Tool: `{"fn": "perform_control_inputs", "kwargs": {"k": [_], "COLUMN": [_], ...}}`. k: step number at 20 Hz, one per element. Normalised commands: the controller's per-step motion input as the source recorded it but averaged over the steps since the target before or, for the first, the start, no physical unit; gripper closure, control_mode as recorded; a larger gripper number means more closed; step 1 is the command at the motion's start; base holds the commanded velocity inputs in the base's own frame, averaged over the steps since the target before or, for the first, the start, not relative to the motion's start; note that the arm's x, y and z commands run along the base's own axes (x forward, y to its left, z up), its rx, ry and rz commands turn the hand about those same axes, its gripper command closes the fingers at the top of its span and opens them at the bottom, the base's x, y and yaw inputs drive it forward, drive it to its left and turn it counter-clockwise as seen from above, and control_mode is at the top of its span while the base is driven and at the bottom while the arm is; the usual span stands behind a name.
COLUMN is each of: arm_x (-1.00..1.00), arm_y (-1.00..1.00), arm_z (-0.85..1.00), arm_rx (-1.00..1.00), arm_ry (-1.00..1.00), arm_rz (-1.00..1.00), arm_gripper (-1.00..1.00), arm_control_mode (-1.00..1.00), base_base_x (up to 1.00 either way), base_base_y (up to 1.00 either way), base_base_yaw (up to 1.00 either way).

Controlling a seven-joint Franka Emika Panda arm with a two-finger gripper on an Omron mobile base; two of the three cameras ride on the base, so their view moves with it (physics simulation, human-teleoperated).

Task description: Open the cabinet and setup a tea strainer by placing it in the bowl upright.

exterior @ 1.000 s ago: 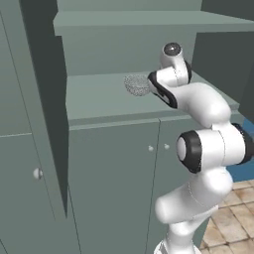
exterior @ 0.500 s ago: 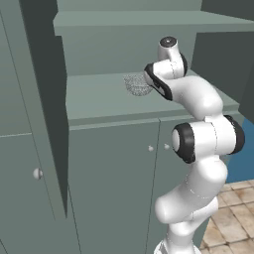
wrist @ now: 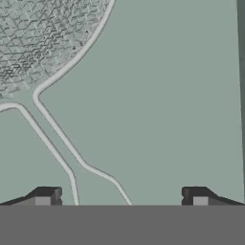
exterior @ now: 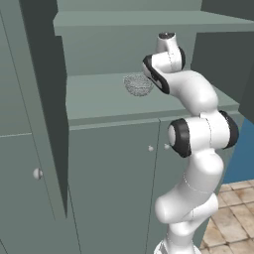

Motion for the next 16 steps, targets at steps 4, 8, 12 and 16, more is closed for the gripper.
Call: {"fn": "perform_control_inputs", "kwargs": {"k": [4, 8, 12, 16], "arm_x": [0.00, 0.00, 0.00, 0.00], "arm_y": [0.00, 0.00, 0.00, 0.00], "arm_z": [-0.01, -0.06, -0.15, -0.17], "arm_rx": [0.00, 0.00, 0.00, 0.00], "arm_ry": [0.00, 0.01, 0.04, 0.08], "arm_rz": [0.05, 0.05, 0.06, 0.05], "arm_gripper": [-1.00, -1.00, -1.00, -1.00], "arm_control_mode": [-1.00, -1.00, -1.00, -1.00], "base_base_x": [0.00, 0.00, 0.00, 0.00], "base_base_y": [0.00, 0.00, 0.00, 0.00], "base_base_yaw": [0.00, 0.00, 0.00, 0.00]}}
